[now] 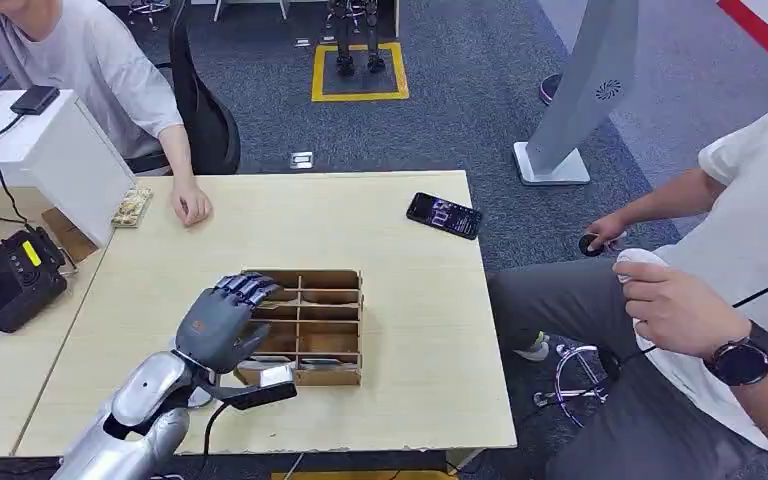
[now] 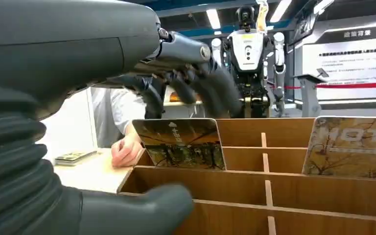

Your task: Pass the card to the sensor for recognition and then transmit it.

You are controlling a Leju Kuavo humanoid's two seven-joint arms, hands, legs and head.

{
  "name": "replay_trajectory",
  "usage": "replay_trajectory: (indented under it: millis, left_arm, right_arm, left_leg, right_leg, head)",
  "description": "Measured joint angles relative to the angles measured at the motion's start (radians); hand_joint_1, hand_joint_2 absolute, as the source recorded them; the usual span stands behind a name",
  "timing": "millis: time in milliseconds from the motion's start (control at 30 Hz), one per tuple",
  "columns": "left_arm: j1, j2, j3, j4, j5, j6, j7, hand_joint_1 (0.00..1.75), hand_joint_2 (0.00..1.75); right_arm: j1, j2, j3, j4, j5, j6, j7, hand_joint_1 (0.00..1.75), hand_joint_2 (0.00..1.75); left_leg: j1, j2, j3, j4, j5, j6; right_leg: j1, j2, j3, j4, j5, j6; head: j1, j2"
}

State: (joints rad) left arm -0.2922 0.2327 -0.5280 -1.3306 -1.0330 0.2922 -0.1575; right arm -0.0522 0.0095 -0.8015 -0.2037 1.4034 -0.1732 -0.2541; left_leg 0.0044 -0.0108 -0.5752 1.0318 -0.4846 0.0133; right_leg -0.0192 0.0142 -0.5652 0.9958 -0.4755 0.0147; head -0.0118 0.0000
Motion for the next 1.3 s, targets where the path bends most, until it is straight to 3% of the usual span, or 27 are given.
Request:
replay_trajectory:
  millis: [833,933,1133,1300]
  left_arm:
    - [-0.038,0.018,-0.023,-0.003,0.021,-0.01,-0.001,1.75,1.75]
    - [-0.067,0.055,-0.022,-0.035,0.07,-0.026,-0.012,1.75,1.75]
    - [-0.208,0.17,0.031,-0.173,0.213,-0.158,-0.031,1.75,1.75]
    - [-0.267,0.227,0.07,-0.239,0.23,-0.166,-0.032,1.75,1.75]
  right_arm:
    - [-0.014,0.003,0.0,0.0,0.007,-0.002,-0.022,0.0,1.75]
    - [-0.013,0.003,0.0,0.0,0.004,-0.002,-0.024,0.0,1.75]
    - [-0.011,0.003,-0.006,0.0,-0.002,-0.003,-0.027,0.0,1.75]
    - [-0.011,0.003,-0.012,0.0,-0.001,-0.003,-0.019,0.0,1.75]
  left_leg:
    - [0.0,0.0,0.0,0.0,0.0,0.0]
    - [0.0,0.0,0.0,0.0,0.0,0.0]
    - [0.002,0.0,0.0,0.0,0.001,-0.001]
    - [0.002,0.0,0.0,0.0,0.001,-0.001]
  right_leg:
    - [0.0,0.0,0.0,0.0,0.0,0.0]
    - [0.0,0.0,0.0,0.001,0.0,0.0]
    - [0.001,0.0,0.0,0.002,0.0,-0.001]
    - [0.001,0.0,0.0,0.002,0.0,-0.001]
  head:
    - [0.0,0.0]
    - [0.0,0.0]
    - [0.0,0.0]
    - [0.0,0.0]
